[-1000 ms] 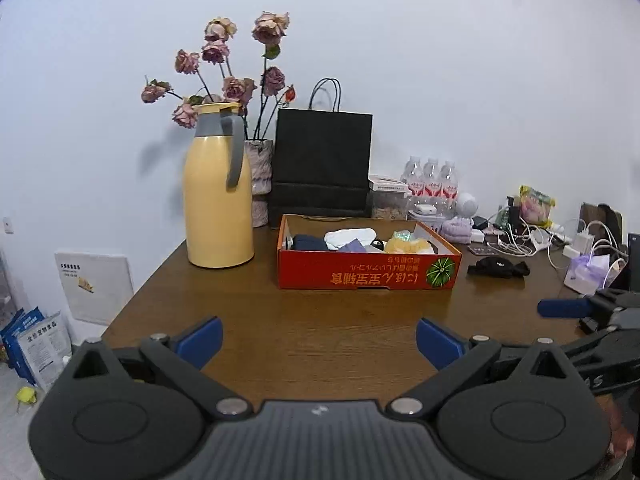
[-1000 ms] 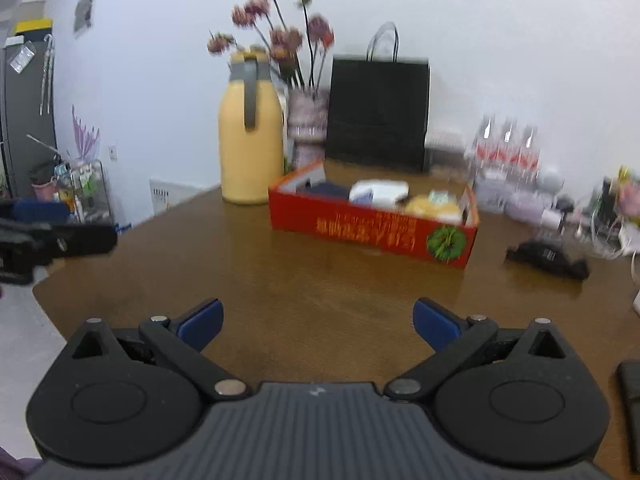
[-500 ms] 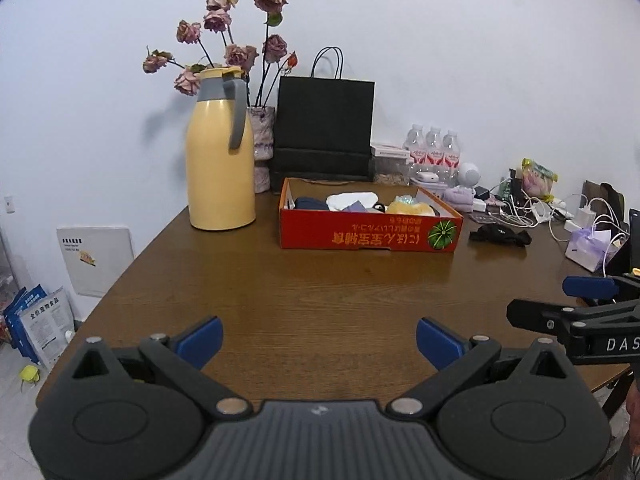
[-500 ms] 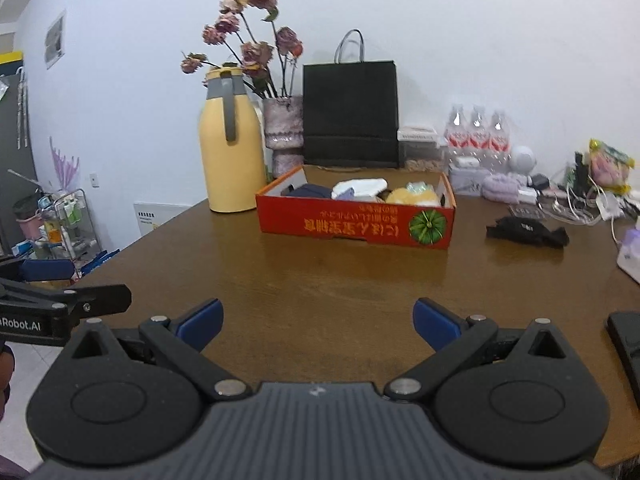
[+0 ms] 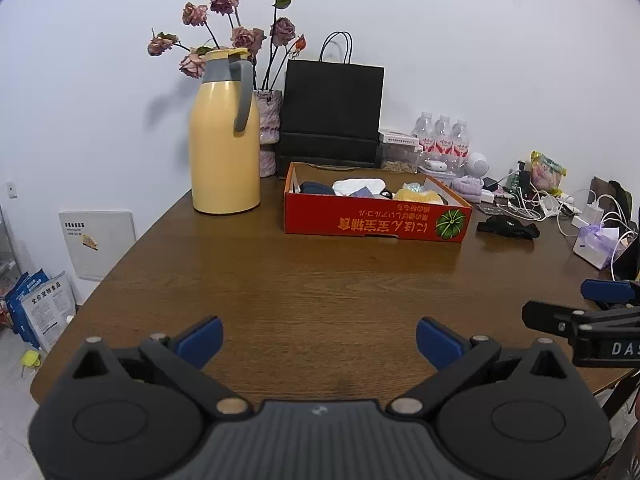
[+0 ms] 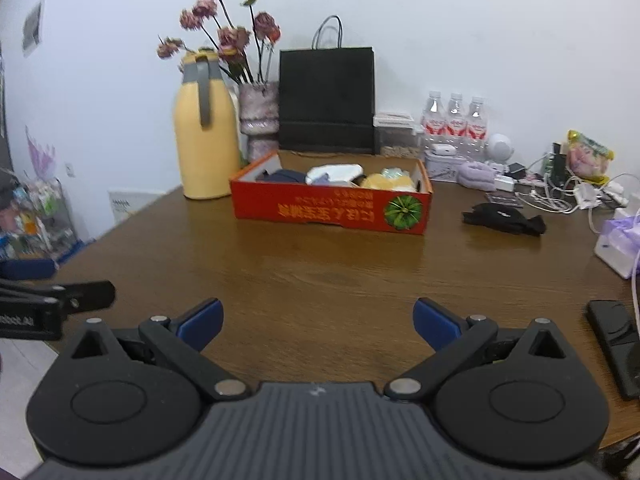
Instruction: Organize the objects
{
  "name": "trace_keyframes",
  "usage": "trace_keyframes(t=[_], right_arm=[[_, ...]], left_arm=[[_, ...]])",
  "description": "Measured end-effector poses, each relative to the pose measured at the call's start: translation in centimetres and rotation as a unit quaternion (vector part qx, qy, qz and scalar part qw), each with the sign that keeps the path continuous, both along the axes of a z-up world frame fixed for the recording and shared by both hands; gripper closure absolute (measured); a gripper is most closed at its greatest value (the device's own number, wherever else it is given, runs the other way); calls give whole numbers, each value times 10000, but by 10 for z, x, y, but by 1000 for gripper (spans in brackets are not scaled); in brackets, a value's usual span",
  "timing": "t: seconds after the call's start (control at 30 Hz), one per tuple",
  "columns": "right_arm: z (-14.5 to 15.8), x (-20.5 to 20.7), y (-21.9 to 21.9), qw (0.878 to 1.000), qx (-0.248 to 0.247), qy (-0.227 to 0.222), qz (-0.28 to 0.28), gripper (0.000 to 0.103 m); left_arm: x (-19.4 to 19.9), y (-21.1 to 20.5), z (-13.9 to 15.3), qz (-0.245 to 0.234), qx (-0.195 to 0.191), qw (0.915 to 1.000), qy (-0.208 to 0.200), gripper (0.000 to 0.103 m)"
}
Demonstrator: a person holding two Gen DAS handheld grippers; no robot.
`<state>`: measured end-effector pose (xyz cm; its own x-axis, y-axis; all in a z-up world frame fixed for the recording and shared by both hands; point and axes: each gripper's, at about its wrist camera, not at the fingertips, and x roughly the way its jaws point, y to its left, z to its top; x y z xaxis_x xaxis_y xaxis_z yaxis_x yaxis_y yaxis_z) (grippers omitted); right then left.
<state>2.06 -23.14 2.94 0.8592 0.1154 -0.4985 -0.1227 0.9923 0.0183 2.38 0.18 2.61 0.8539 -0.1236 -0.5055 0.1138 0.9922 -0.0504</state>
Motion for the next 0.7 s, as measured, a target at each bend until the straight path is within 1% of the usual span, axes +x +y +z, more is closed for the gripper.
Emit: trace_keyframes(t=[0.27,0.47,0.7], right_arm=[[-7,3,2,9997,-150,160,82,0],[-6,3,-3,9998,-126,133,-46,0],[-7,4,-5,9998,-117,159,10,0]], left_arm=[[0,0,-1,-41,-12,10000,46,0],[-1,-2,-2,-51,-12,10000,77,0],[0,-3,-3,-62,-11,9999,104,0]])
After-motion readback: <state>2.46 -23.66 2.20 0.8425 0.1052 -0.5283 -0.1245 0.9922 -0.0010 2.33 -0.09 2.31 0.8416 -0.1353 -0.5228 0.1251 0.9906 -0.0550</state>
